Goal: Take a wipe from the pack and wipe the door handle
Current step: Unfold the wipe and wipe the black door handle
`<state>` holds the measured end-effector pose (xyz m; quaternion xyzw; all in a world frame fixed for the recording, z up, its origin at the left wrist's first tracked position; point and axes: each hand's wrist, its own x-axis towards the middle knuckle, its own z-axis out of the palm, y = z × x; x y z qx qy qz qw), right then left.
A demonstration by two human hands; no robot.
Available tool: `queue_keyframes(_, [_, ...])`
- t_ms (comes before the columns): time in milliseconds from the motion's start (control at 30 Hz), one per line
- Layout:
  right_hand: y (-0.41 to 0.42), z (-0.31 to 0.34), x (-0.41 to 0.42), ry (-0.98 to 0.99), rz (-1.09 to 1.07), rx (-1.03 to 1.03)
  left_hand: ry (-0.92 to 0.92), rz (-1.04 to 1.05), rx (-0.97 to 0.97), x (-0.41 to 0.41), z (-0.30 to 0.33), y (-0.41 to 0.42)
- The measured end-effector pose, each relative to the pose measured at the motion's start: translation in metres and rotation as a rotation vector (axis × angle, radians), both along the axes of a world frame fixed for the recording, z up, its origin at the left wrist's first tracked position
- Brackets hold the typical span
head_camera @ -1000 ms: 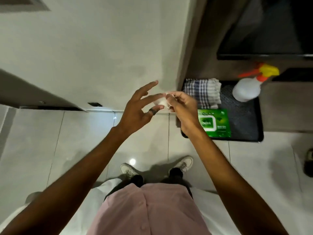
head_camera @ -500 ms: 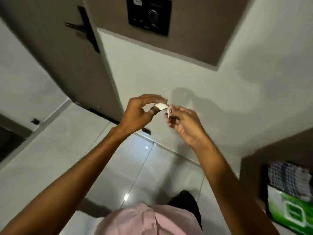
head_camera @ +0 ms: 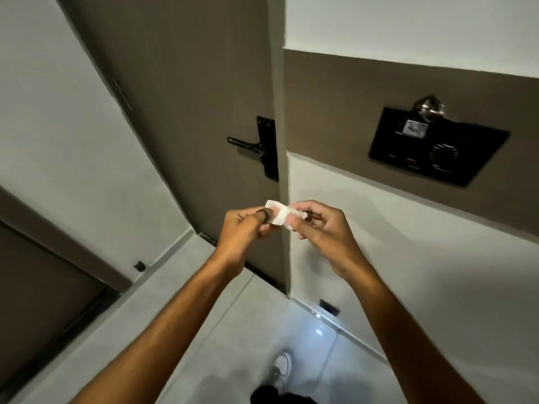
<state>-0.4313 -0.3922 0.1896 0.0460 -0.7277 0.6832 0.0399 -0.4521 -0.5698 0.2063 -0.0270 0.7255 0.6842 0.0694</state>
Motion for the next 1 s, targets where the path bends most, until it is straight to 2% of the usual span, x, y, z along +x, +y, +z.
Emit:
queue_keyframes(133, [-0.032,-0.012,-0.063,0.357,-0.108,0.223,-0.169,0.004,0.062,-0.069,0.013,-0.040])
queue_keyframes(200, [-0.044,-0.018,-0.091,0.384,-0.158,0.298,-0.147,-0.031,0.025,-0.101,0.016,-0.060])
queue_keyframes(267, [-0.058,-0.015,-0.116,0.288,-0.197,0.233,-0.047,-0.075,-0.064,-0.129,0.016,-0.081])
queue_keyframes(367, [-0.077,0.002,-0.139,0.096,-0.123,0.003,0.123,-0.180,-0.190,-0.152,0.016,-0.099])
queue_keyframes(467, [-0.093,0.018,-0.162,0.062,0.011,0.090,0.216,-0.292,-0.207,-0.175,0.019,-0.107])
queue_keyframes(567, [-0.103,0.022,-0.185,0.001,-0.014,0.223,0.214,-0.386,-0.201,-0.205,0.022,-0.113])
queue_keyframes(733, [-0.114,0.017,-0.198,-0.086,-0.194,0.272,0.116,-0.536,-0.146,-0.251,0.019,-0.125])
queue_keyframes(800, [-0.124,0.015,-0.203,-0.135,-0.309,0.194,0.089,-0.607,-0.163,-0.269,0.016,-0.127])
queue_keyframes(933, [-0.152,0.015,-0.213,-0.204,-0.427,-0.091,0.075,-0.678,-0.161,-0.298,0.012,-0.134])
queue_keyframes(1000, [-0.165,0.015,-0.217,-0.178,-0.457,-0.106,0.091,-0.730,-0.111,-0.310,0.011,-0.141])
